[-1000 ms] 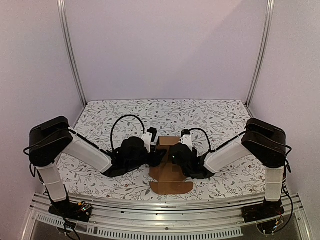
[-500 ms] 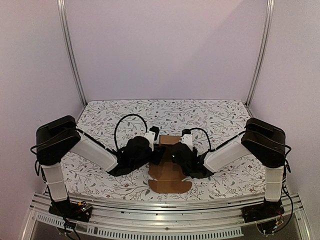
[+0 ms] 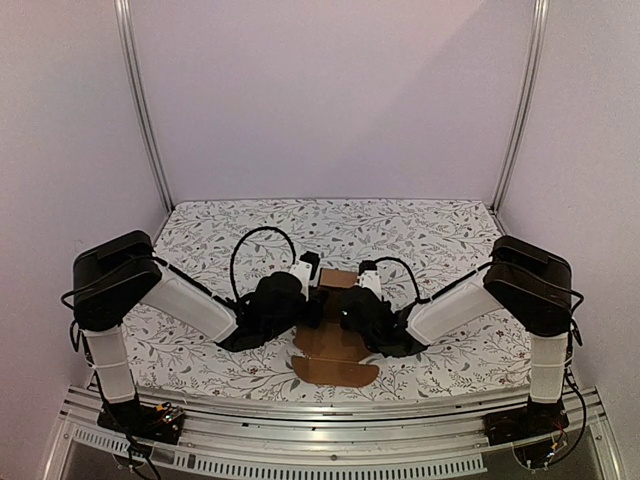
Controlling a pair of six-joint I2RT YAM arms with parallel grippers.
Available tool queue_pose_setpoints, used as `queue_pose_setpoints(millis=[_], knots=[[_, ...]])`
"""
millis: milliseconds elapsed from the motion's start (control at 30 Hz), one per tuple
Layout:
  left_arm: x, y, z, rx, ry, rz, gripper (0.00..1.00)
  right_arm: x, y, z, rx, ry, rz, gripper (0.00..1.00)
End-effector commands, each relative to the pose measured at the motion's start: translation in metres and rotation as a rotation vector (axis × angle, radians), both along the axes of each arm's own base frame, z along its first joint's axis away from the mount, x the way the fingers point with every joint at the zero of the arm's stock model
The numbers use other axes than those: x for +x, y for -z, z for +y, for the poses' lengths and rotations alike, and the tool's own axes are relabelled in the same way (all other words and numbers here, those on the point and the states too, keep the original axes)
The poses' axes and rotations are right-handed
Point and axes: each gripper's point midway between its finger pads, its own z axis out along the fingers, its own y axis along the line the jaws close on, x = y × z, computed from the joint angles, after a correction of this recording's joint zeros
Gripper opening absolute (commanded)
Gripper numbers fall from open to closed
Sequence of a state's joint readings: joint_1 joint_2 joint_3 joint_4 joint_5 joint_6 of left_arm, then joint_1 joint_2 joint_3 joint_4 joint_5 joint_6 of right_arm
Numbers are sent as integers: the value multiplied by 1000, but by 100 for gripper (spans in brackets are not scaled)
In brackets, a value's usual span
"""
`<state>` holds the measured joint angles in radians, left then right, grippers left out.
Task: Fold the paper box
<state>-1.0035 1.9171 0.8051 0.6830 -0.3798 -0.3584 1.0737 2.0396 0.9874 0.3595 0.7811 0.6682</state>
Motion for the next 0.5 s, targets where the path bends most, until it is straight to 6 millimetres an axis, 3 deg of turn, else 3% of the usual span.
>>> queue_pose_setpoints(millis=[0, 133, 333, 467], knots=[[-6, 2, -10, 20, 24, -7, 24, -10, -15, 14, 59, -67, 20, 49], [-4, 1, -7, 26, 7, -14, 24, -16, -23, 13, 64, -88, 31, 62], [-4, 3, -4, 45, -1, -25, 20, -27, -28, 3, 46, -121, 59, 73], [-3, 3, -2, 57, 2, -32, 8, -37, -32, 1, 11, -194, 84, 81]])
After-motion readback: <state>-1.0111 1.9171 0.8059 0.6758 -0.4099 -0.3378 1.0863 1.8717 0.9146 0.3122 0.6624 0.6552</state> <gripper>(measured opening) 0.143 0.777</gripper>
